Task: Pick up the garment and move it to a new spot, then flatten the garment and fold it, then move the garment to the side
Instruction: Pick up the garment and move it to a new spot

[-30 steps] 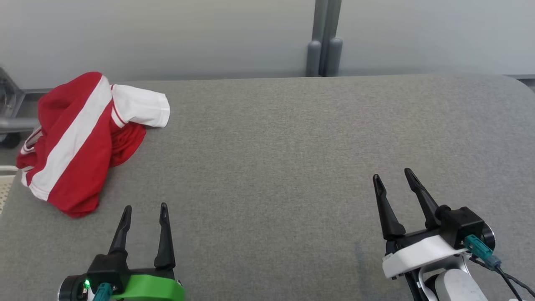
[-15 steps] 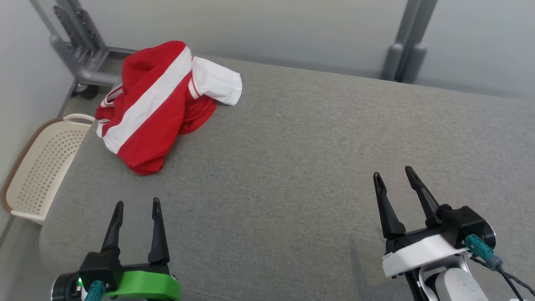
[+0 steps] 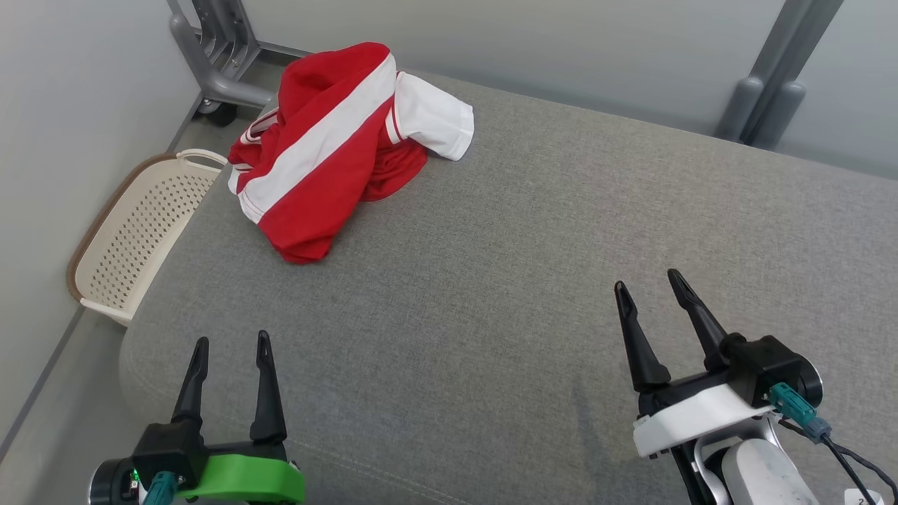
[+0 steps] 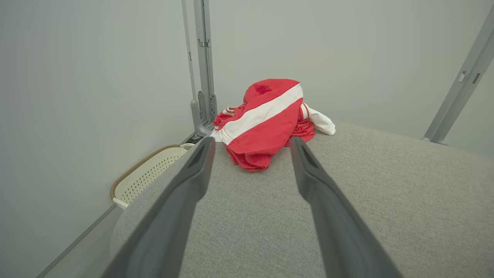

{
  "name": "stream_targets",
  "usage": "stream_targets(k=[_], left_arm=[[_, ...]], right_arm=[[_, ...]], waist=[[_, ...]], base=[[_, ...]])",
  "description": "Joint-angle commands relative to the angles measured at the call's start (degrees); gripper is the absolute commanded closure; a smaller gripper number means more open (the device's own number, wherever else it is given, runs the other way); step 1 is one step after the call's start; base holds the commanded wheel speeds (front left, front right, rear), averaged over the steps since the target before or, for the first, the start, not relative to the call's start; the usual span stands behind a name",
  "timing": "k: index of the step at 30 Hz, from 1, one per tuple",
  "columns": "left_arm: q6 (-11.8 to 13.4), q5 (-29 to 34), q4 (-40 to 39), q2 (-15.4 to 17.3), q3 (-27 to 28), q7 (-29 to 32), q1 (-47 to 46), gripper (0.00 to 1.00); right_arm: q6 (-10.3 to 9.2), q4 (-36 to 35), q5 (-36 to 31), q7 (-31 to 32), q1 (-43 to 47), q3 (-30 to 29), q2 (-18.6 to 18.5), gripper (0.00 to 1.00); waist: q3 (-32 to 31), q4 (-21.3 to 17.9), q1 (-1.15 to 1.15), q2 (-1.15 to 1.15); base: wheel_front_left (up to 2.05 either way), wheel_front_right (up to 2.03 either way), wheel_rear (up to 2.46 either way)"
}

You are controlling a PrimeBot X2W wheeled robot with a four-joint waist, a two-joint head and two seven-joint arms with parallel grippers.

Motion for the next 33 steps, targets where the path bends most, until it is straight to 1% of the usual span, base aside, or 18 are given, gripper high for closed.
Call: stream_targets(k=[1,8,11,14,20,24,30,33], left_arm=[[0.3,-0.1,-0.2,0.3,0.1,0.0,0.3,0.00],[-0.5,-1.0,0.2,0.3,0.6,0.0,-1.4,0.00],[-1.1,-0.5,0.5,1.0,1.7,0.0,-3.2,0.00],[-2.3,-3.2,1.4,1.0,3.4,0.0,-6.3,0.00],[-4.3,-4.2,4.8,4.8,4.9,1.2,-16.2,0.00],[-5.6,-4.7,9.5,7.5,5.0,4.0,-23.9,0.00],[-7.2,-4.9,20.4,11.5,3.8,9.1,-34.7,0.00],[-7.9,-4.8,26.0,12.1,2.2,11.3,-39.2,0.00]], right_arm=[[0.02,0.1,-0.5,-0.2,-0.5,-0.1,-0.3,0.00],[0.02,0.0,-0.7,-0.2,-1.2,-1.2,-0.3,0.00],[0.02,-0.3,-1.0,-0.2,-1.4,-1.9,-0.3,0.00],[0.02,-0.7,-1.4,-0.2,-1.9,-2.7,-0.3,0.00],[0.02,-1.6,-1.9,-0.2,-3.3,-3.3,-0.3,0.00],[0.02,-2.6,-2.9,-0.2,-4.6,-2.8,-0.3,0.00],[0.02,-2.9,-4.8,-0.2,-6.5,-1.6,-0.3,0.00],[0.02,-2.8,-5.6,-0.2,-7.2,-1.2,-0.3,0.00]], waist=[[0.0,-0.3,0.00,0.00],[0.7,-1.4,0.00,0.00],[1.5,-1.8,0.00,0.00],[2.8,-2.2,0.00,0.00],[6.3,-3.3,0.00,0.00],[9.1,-4.4,0.00,0.00],[12.6,-6.1,0.00,0.00],[13.7,-6.7,0.00,0.00]], base=[[0.00,0.00,0.00],[0.00,0.00,0.00],[0.00,0.00,0.00],[0.00,0.00,0.00],[0.00,0.00,0.00],[0.00,0.00,0.00],[0.00,0.00,0.00],[0.00,0.00,0.00]])
